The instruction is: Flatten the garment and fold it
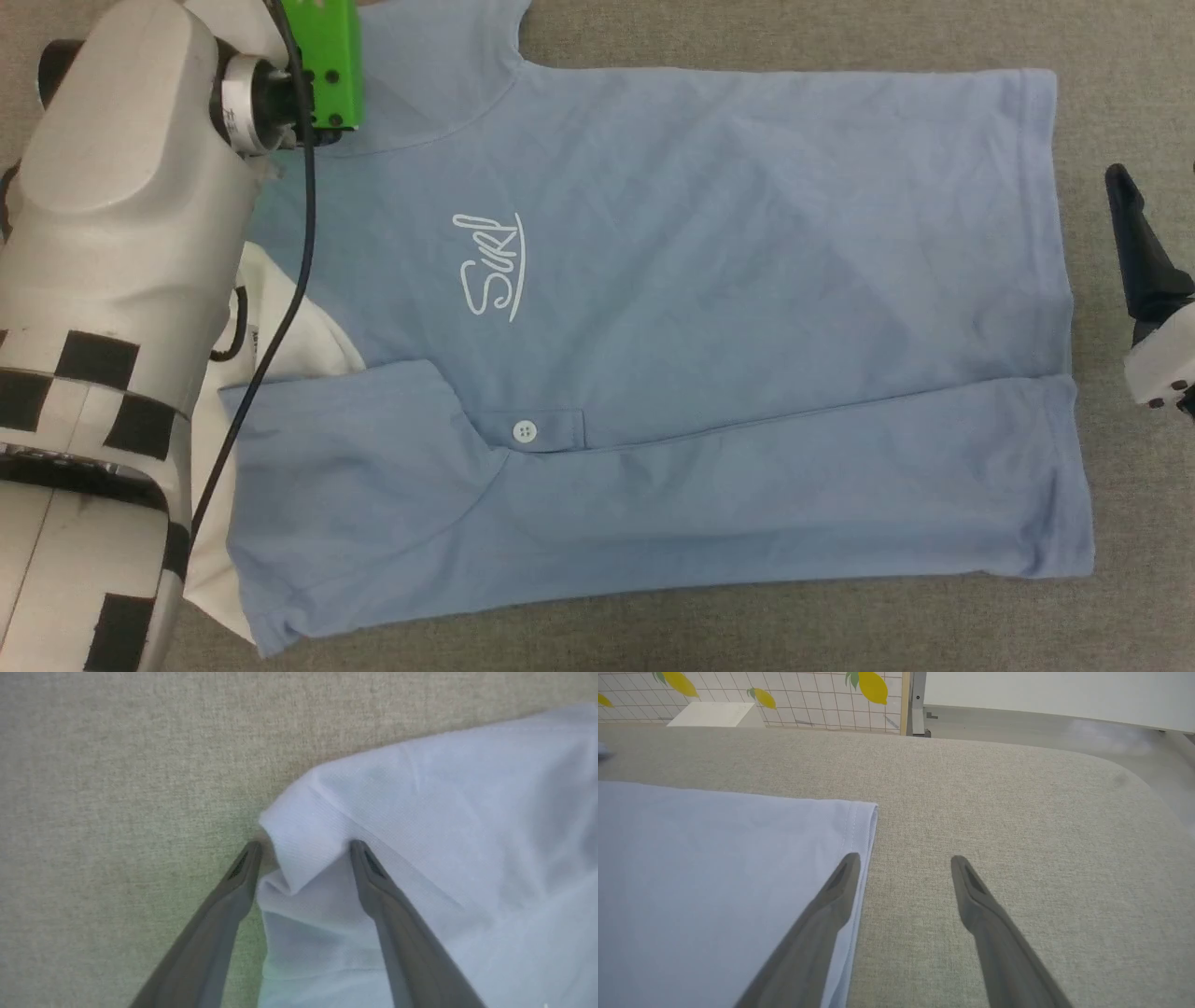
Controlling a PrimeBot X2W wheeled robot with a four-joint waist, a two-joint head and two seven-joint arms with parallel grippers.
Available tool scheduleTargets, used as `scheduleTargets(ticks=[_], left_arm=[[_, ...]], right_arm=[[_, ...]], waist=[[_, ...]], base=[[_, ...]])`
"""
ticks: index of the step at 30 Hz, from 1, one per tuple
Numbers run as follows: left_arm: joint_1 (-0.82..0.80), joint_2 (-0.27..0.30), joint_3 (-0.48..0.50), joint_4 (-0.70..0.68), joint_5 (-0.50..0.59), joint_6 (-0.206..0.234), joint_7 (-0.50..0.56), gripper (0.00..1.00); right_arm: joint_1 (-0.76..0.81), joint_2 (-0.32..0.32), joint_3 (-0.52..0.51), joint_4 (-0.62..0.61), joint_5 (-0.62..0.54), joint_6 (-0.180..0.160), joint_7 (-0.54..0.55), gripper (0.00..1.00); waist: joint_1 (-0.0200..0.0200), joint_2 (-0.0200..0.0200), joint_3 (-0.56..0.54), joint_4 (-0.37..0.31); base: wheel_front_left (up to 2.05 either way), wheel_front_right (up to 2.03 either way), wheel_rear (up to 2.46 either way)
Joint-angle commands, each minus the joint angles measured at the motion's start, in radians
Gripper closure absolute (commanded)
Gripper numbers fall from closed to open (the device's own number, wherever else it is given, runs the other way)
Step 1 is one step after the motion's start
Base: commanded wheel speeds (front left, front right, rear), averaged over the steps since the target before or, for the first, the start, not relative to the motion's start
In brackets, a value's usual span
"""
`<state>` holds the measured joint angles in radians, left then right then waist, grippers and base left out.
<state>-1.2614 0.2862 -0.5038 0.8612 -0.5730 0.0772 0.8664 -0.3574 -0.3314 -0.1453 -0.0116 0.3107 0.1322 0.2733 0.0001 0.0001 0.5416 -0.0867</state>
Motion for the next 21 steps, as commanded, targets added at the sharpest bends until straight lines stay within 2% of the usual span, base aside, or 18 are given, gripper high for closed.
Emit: scheduleTargets(ticks=[1, 3, 4, 5, 6, 16, 18, 21], left_arm=[[0.018, 0.001, -0.008, 0.01, 0.003, 0.007, 0.025, 0.0], [0.035, -0.002, -0.002, 0.004, -0.013, 0.008, 0.04, 0.0], [0.045, -0.003, 0.0, 0.003, -0.021, 0.006, 0.052, 0.53], [0.054, -0.004, 0.006, -0.005, -0.032, 0.003, 0.054, 0.85], [0.062, -0.005, 0.013, -0.011, -0.043, -0.001, 0.053, 1.0], [0.107, -0.01, 0.075, -0.092, -0.13, -0.03, 0.02, 1.0], [0.105, -0.007, 0.082, -0.111, -0.137, -0.035, 0.012, 1.0], [0.096, -0.003, 0.088, -0.143, -0.146, -0.042, 0.006, 1.0]], right_arm=[[0.002, 0.003, -0.004, -0.008, 0.004, -0.002, -0.004, 0.0], [0.003, 0.004, -0.01, -0.014, 0.002, -0.002, -0.006, 0.0], [0.003, 0.005, -0.012, -0.017, 0.001, -0.002, -0.006, 0.0], [0.002, 0.004, -0.015, -0.021, 0.0, -0.002, -0.005, 0.0], [0.001, 0.004, -0.017, -0.024, -0.001, -0.002, -0.004, 0.0], [-0.03, -0.03, -0.044, -0.075, -0.007, -0.002, 0.028, 0.0], [-0.046, -0.045, -0.044, -0.083, -0.006, -0.002, 0.056, 0.0], [-0.09, -0.086, -0.023, -0.087, 0.003, -0.002, 0.156, 0.0]], waist=[[-0.0001, -0.0001, 0.011, -0.007], [-0.0001, -0.0001, 0.017, -0.007], [-0.0001, -0.0001, 0.019, -0.006], [-0.0001, -0.0001, 0.022, -0.005], [-0.0001, -0.0001, 0.024, -0.004], [-0.0001, -0.0001, 0.023, 0.015], [-0.0001, -0.0001, 0.022, 0.02], [-0.0001, -0.0001, 0.023, 0.026]], base=[[0.0, 0.0, 0.0], [0.0, 0.0, 0.0], [0.0, 0.0, 0.0], [0.0, 0.0, 0.0], [0.0, 0.0, 0.0], [0.0, 0.0, 0.0], [0.0, 0.0, 0.0], [0.0, 0.0, 0.0]])
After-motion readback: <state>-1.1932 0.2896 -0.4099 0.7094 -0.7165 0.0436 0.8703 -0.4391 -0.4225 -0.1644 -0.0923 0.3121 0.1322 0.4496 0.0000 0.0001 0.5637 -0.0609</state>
